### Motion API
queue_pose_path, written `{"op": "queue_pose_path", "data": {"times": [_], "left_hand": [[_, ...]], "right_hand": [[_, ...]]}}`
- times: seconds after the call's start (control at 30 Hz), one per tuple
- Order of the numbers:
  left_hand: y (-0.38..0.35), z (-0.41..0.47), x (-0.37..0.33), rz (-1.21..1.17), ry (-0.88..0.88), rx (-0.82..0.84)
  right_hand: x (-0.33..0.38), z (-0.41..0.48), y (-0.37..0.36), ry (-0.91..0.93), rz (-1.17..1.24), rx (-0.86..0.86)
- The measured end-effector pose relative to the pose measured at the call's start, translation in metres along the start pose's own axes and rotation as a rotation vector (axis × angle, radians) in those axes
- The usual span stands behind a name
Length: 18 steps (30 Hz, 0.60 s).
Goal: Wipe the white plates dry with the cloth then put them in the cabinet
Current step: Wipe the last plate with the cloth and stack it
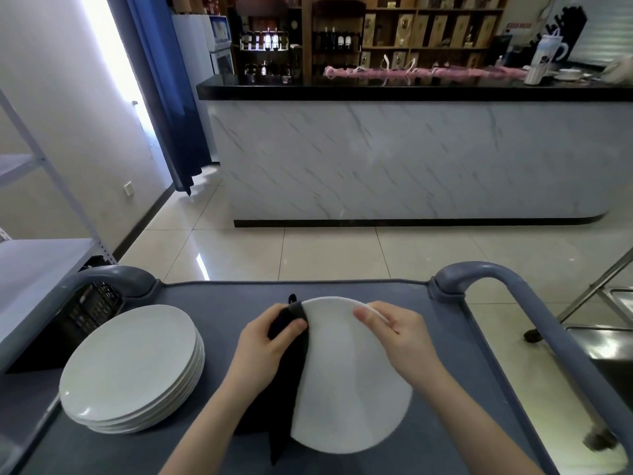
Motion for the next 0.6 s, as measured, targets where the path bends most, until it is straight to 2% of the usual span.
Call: {"op": "queue_pose_path", "data": {"times": [0.17, 0.23, 0.3, 0.37, 0.47, 0.5, 0.6], "left_hand": [[0.008, -0.015, 0.033, -0.163, 0.210, -0.255], [0.007, -0.019, 0.040, -0.186, 0.244, -0.304], [0.007, -0.019, 0.045, -0.194, 0.275, -0.335], [0.008, -0.016, 0.049, -0.212, 0.313, -0.361], [0.015, -0.004, 0.053, -0.229, 0.354, -0.411], [0.018, 0.000, 0.054, -0.242, 0.374, -0.427], [0.023, 0.013, 0.055, -0.279, 0.430, -0.432]], "right_hand": [[-0.027, -0.006, 0.016, -0.257, 0.165, -0.338], [-0.030, -0.006, 0.015, -0.247, 0.116, -0.354], [-0.025, -0.006, 0.013, -0.157, -0.007, -0.298], [-0.016, -0.009, 0.009, 0.042, -0.213, -0.200], [0.008, -0.030, -0.013, 0.635, -0.511, 0.006], [0.009, -0.041, -0.021, 0.773, -0.590, 0.084], [-0.001, -0.055, -0.033, 0.932, -0.804, 0.264]]}}
Point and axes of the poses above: each hand's wrist, its own z-axis towards the middle knuckle, its own y-axis out of the back of the hand, x = y × z, the point moved 8 cm from there along z, towards the middle knuckle, and after that the axes turned 15 degrees about -x, right-handed, at the moved point
